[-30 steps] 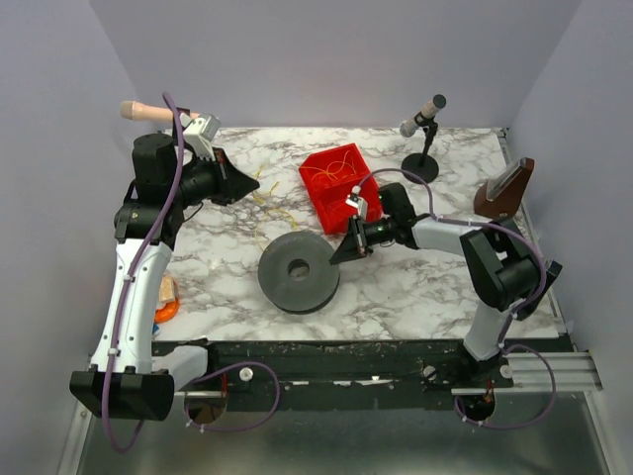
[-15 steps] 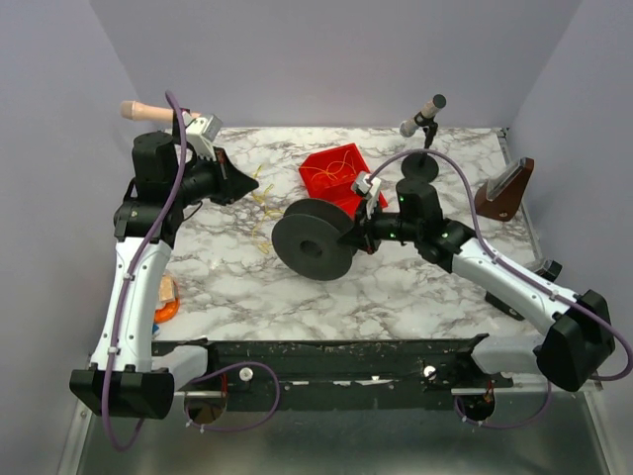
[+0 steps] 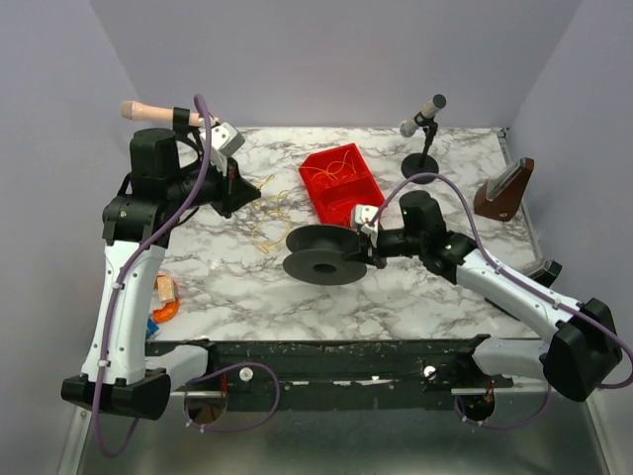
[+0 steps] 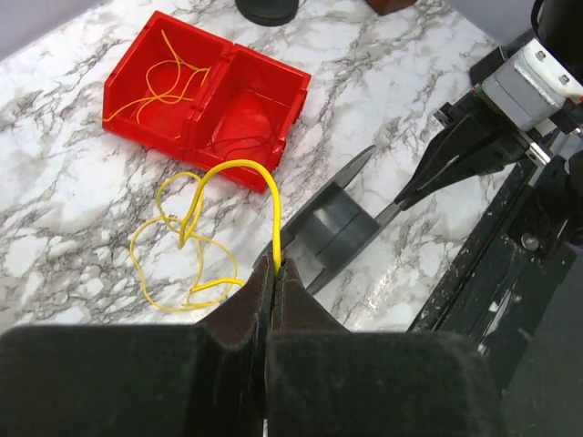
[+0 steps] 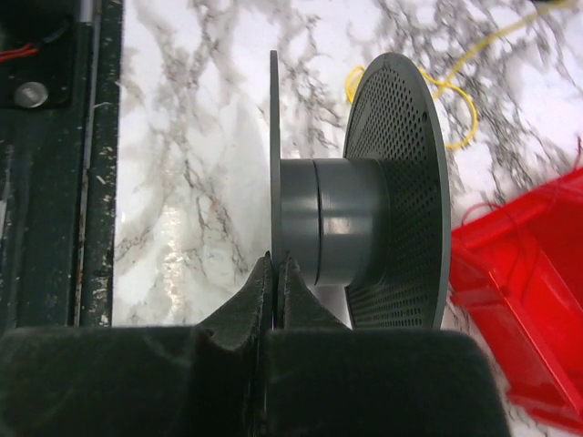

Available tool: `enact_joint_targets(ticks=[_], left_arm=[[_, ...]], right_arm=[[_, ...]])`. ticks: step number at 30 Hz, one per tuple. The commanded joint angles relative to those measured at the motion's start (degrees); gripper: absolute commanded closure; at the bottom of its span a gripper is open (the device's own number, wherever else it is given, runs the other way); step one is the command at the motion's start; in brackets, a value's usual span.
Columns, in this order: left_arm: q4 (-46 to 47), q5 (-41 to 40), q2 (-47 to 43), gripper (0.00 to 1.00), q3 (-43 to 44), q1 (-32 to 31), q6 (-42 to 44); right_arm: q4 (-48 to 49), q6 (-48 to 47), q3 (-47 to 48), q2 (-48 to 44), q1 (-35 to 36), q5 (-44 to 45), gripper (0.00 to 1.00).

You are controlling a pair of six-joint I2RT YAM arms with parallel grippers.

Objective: Wrap the cables

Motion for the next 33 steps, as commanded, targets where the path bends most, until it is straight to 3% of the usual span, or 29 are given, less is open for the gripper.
enact_joint_targets(ticks=[1,7,11,13,17,20,23,27,33], left_arm=[[-4.23,2.46,-0.13,1.0,2.82,-1.38,5.55],[-4.4,6.94,0.92,1.0,6.77,-3.22,4.84],[-5.54,-0.87,2.5,1.0,5.2,-17.79,6.68],[-4.84,-2.28,4.61,1.0,5.89,-22.02,6.07],[-3.62,-5.54,10.67,1.0,15.19,-25.02,7.82],[-2.12,-3.26,15.5,1.0,24.24,-25.99,5.64],[-2.29,0.96,18.32,1.0,25.59,-27.48,4.57],[-8.07,4.83,18.15,1.0,17.6,-28.54,12.01],[-25.13,4.22,17.8,1.0,17.06,-28.54,27.32]], right_arm=[[4.59,-5.64,1.91,-0.61,0.23,-10.82,0.99],[3.36,-7.74,2.53,-3.07,0.31,-18.55,0.99],[0.45,-14.25,3.5,-1.05,0.23,-18.83,0.99],[0.36,-14.95,4.11,0.35,0.31,-18.83,0.99],[0.27,-15.75,4.12,1.06,0.31,-18.65,0.99],[1.06,-15.14,2.36,0.1,0.23,-19.01,0.99],[4.3,-12.59,0.08,-2.79,0.31,-19.1,0.99],[6.6,-11.53,-1.6,-6.84,0.31,-19.18,0.99],[7.56,-11.36,-2.91,-6.15,0.23,-19.8,0.99]])
